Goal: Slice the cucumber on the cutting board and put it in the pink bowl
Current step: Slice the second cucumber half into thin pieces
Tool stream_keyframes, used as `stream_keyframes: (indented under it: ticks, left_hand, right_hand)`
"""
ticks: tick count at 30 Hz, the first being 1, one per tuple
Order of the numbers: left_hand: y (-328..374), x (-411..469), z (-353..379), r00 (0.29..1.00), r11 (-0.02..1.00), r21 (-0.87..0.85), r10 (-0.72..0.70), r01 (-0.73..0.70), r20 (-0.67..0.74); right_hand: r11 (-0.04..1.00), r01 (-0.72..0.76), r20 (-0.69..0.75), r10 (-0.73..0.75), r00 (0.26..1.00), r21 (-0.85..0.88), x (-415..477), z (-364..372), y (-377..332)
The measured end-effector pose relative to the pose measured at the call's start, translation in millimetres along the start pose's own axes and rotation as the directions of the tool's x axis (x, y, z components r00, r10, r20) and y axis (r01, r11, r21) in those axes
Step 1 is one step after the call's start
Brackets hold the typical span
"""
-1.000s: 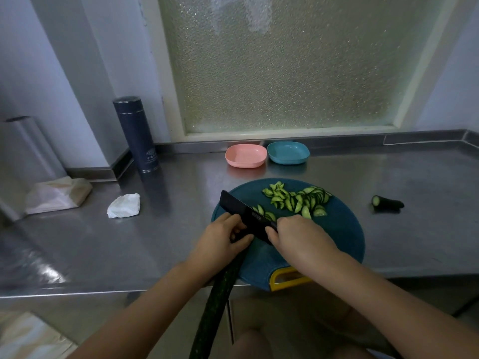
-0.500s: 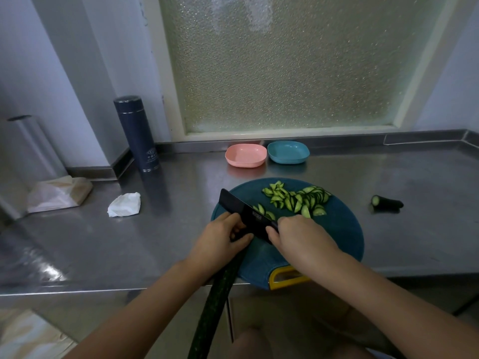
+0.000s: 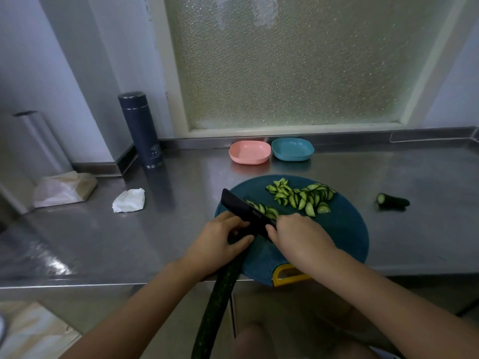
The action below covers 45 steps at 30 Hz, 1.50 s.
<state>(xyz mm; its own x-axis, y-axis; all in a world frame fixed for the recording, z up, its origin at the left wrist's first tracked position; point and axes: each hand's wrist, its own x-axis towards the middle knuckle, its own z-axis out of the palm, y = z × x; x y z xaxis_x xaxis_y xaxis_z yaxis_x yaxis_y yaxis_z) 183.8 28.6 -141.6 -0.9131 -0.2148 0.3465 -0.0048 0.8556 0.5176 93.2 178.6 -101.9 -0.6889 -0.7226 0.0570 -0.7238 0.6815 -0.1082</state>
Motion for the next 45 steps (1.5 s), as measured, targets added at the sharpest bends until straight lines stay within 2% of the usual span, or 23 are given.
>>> stream_keyframes:
  ticks: [8,23,32,45]
  left_hand:
    - [1,-1,1,1.0,1.0,-0.005,-0.001,0.001,-0.008]
    - [0,-1,2,1.0,0.999,-0.053,0.007,-0.008,-0.027]
    - [3,-2,2,0.999,0.999,-0.051,-0.002,0.0,-0.033]
    - [4,-2,2,0.999,0.999,-0.039,-0.017,0.016,-0.032]
  right_hand:
    - [1.0,0.01,-0.057,-0.01,0.998,0.003,-8,-7,5]
    - [0.999,0.048,0.018,-0.048,0.999,0.002,4,-3,-1]
    - [1.0,0.0,-0.025,-0.001,1.0,-0.016,-4,-1,2]
    - [1.0,0.022,-0.071,-0.022,0.997,0.001,-17,-8,6]
